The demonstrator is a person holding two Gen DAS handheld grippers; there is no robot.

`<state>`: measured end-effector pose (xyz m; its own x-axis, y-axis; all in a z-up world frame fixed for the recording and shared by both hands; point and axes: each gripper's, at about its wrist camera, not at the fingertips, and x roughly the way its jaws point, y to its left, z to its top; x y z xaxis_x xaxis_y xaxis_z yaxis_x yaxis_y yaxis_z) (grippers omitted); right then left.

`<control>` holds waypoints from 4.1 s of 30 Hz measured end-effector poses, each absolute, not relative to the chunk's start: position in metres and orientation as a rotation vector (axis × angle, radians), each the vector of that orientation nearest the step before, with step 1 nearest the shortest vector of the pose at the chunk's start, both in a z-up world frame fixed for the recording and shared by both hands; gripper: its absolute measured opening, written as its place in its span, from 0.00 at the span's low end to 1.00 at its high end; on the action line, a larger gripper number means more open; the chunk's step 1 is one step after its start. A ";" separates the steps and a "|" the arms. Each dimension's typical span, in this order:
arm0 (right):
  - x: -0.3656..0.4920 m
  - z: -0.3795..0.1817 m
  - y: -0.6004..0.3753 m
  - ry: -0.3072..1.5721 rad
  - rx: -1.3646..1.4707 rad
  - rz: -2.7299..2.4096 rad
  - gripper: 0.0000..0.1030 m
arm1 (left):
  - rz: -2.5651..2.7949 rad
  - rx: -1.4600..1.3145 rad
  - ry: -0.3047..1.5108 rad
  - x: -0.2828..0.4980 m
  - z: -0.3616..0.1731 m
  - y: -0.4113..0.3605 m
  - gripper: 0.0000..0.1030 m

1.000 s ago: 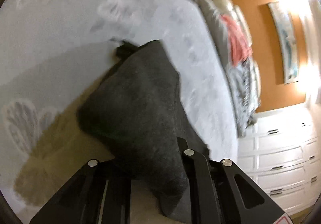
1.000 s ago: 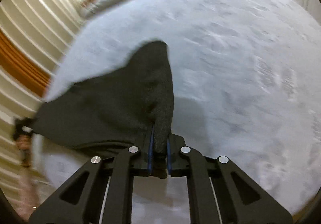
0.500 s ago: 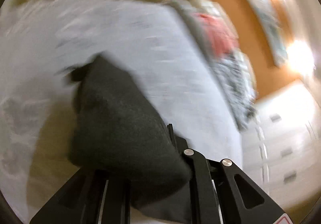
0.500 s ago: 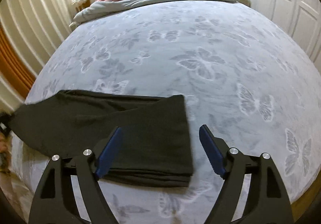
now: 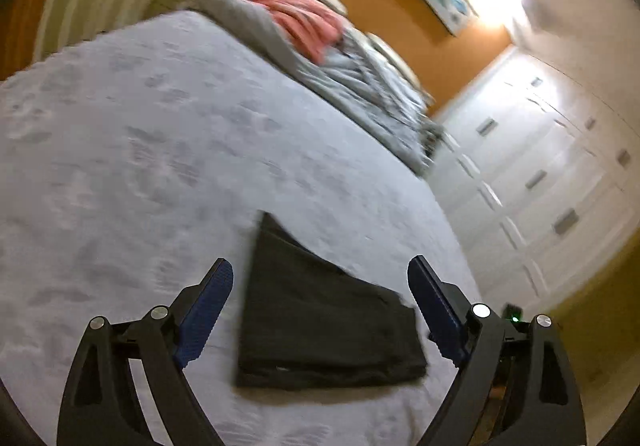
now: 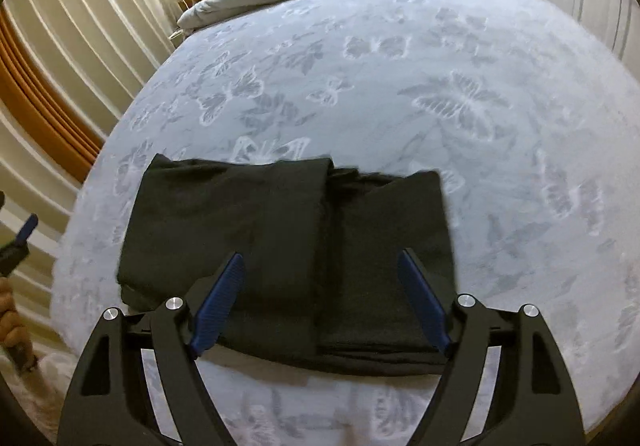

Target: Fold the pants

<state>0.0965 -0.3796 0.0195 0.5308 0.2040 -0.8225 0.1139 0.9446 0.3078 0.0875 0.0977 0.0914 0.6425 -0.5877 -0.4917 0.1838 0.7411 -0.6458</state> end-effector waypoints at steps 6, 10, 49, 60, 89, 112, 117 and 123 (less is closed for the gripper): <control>0.122 -0.012 -0.383 1.110 0.492 0.084 0.83 | -0.364 -0.527 0.755 0.090 0.084 0.113 0.84; 0.136 -0.039 -0.359 1.179 0.487 0.125 0.56 | -0.392 -0.476 0.806 0.087 0.069 0.098 0.84; 0.055 0.044 -0.391 0.945 0.432 0.173 0.19 | -0.563 -0.386 1.054 0.103 0.025 0.031 0.06; 0.057 0.016 -0.356 0.987 0.393 0.085 0.70 | -0.274 -0.292 1.052 0.062 0.004 0.089 0.70; 0.069 -0.010 -0.320 1.131 0.135 0.003 0.25 | -0.221 -0.116 1.160 0.081 -0.033 0.041 0.82; 0.046 -0.014 -0.077 0.942 -0.358 0.532 0.36 | -0.189 0.112 1.073 0.031 -0.047 0.081 0.82; 0.066 -0.027 -0.064 0.960 -0.377 0.489 0.29 | -0.262 0.166 0.991 0.035 -0.046 0.081 0.82; 0.087 -0.026 -0.075 1.006 -0.219 0.528 0.21 | -0.363 0.252 0.912 0.043 -0.049 0.057 0.81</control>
